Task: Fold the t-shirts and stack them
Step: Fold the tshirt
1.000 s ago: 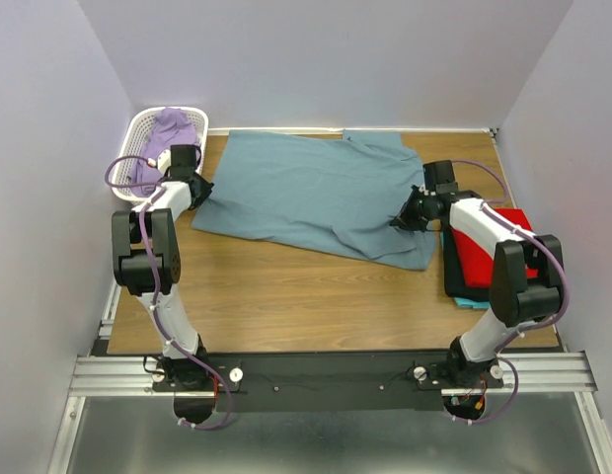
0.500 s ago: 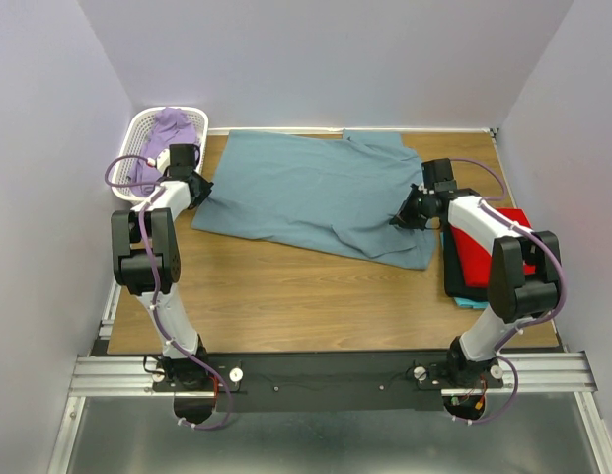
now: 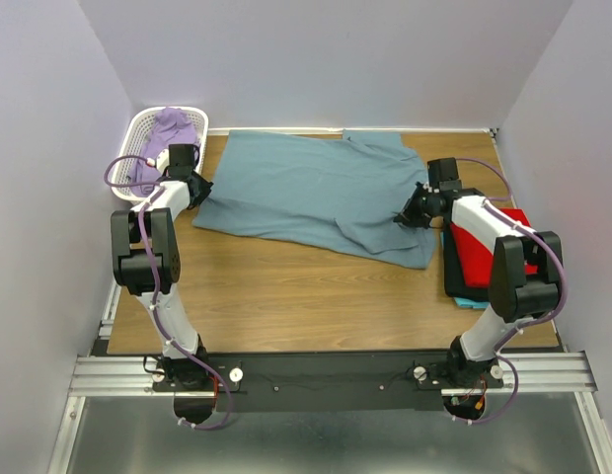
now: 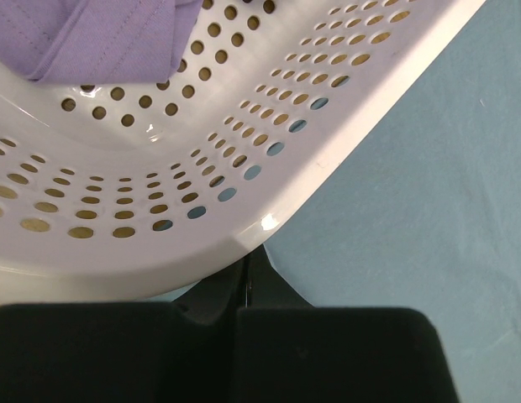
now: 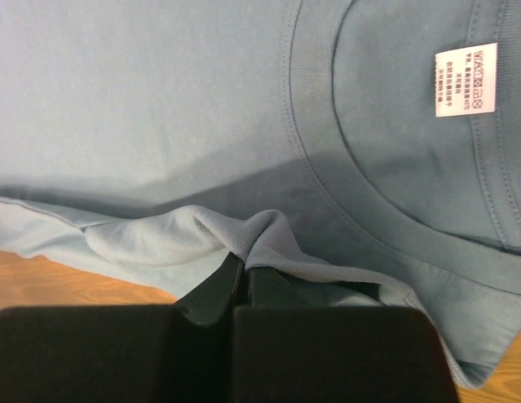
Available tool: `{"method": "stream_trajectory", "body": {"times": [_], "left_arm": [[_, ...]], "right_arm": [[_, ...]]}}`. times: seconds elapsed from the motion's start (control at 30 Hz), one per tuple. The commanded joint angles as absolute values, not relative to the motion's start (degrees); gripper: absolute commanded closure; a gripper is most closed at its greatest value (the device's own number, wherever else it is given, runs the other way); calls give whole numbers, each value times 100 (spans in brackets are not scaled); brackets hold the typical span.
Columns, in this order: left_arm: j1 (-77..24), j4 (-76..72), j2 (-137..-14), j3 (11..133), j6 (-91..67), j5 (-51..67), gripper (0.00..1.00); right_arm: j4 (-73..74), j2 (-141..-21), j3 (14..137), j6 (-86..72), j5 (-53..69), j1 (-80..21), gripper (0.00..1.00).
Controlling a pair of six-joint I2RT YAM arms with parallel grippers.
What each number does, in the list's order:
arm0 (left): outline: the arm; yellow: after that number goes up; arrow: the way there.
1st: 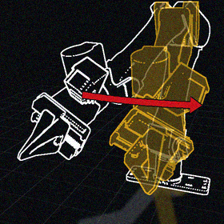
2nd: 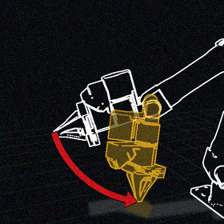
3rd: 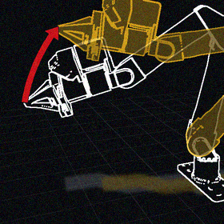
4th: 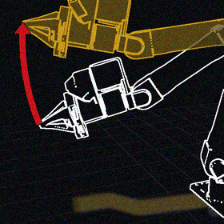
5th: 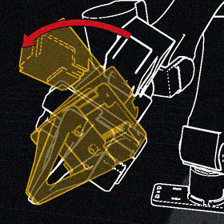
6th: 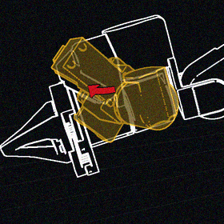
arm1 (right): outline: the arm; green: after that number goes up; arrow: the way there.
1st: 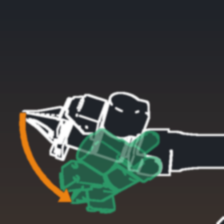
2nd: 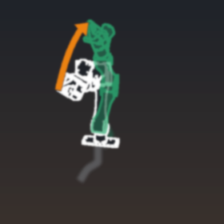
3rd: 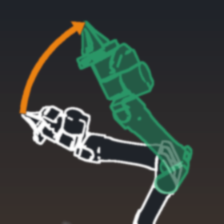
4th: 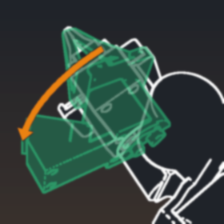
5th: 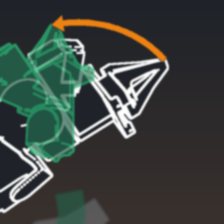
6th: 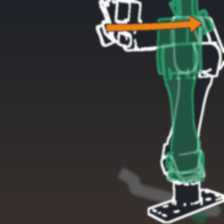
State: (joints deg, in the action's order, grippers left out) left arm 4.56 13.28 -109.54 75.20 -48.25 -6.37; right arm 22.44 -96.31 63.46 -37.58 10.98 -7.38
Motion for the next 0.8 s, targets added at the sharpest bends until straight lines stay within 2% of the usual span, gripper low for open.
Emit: {"method": "stream_trajectory", "body": {"times": [0.0, 0.17, 0.23, 0.27, 0.3, 0.33, 0.37, 0.4, 0.43, 0.53, 0.6, 0.77], "left_arm": [[607, 1178, -11074, 7576, -4772, -747, 100], [607, 1099, -11180, 7673, -4729, -633, 100], [606, 1037, -11162, 7655, -4702, -580, 100], [606, 1011, -11171, 7647, -4702, -545, 98], [606, 932, -11145, 7594, -4702, -528, 86], [606, 862, -11075, 7550, -4659, -484, 79], [615, 792, -11039, 7524, -4623, -370, 71], [607, 634, -10935, 7436, -4580, -317, 57], [606, 555, -10881, 7392, -4553, -264, 51], [528, 492, -10715, 7313, -4369, -184, 40], [492, 545, -10522, 7208, -4403, -237, 40], [361, 975, -10029, 6804, -4781, -930, 41]], "right_arm": [[2092, -9729, 6451, -3691, 1142, -677, 99], [2039, -9958, 6530, -3656, 1257, -686, 99], [2013, -10054, 6557, -3613, 1266, -686, 94], [2004, -10081, 6618, -3604, 1274, -677, 88], [2004, -10107, 6653, -3577, 1283, -685, 85], [2004, -10142, 6706, -3534, 1292, -686, 80], [2004, -10177, 6750, -3516, 1292, -677, 67], [2013, -10186, 6828, -3455, 1275, -685, 62], [2013, -10169, 6855, -3419, 1283, -686, 57], [2013, -9924, 6821, -3375, 1134, -677, 31], [2013, -9809, 6742, -3358, 959, -677, 24], [2030, -9405, 6408, -3384, 739, -756, 22]]}}
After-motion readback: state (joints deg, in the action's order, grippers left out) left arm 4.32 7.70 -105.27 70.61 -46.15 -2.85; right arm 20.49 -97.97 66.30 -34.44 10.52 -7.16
